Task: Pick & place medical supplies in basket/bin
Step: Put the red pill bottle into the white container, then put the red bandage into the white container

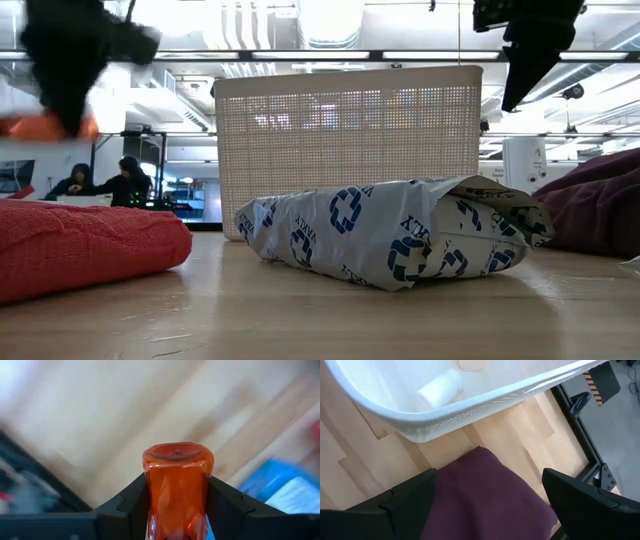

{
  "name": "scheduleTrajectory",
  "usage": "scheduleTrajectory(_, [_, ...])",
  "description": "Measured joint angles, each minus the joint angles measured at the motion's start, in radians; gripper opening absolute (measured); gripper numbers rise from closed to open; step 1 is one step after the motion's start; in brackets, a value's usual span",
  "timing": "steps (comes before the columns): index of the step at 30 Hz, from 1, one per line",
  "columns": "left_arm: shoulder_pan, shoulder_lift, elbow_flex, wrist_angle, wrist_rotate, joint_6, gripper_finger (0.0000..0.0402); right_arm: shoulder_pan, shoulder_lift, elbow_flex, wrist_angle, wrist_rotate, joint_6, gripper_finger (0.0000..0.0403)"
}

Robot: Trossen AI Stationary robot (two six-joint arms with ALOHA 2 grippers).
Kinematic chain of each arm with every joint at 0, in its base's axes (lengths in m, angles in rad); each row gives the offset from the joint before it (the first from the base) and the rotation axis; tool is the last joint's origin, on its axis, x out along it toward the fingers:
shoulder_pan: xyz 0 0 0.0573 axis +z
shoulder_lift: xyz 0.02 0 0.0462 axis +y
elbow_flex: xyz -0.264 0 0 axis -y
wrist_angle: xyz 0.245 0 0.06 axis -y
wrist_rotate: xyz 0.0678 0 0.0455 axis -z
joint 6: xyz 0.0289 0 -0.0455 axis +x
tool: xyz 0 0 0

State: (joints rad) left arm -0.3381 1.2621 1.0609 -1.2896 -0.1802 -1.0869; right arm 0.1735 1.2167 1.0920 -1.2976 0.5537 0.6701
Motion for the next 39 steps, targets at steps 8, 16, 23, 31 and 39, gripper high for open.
scheduleTrajectory(8, [0.218,0.017,0.496,0.047,-0.357,0.422,0.0144,-0.004,0.0,0.0,0.034,0.024,-0.042,0.0352])
scheduleTrajectory(16, [0.646,0.16,0.69,0.488,-0.104,0.976,0.0144,-0.004,0.0,0.0,0.037,0.023,-0.043,0.0352])
scheduleTrajectory(23, [0.763,0.397,0.793,0.45,0.078,1.095,0.0151,-0.004,0.0,0.0,0.039,0.022,-0.042,0.0352])
scheduleTrajectory(31, [0.758,0.453,0.804,0.384,0.075,1.094,0.0239,-0.004,0.0,0.0,0.041,0.028,-0.06,0.0352])
scheduleTrajectory(39, [0.687,0.291,0.78,0.277,0.046,1.022,0.0282,-0.018,0.0,0.003,0.056,0.052,-0.147,0.0352])
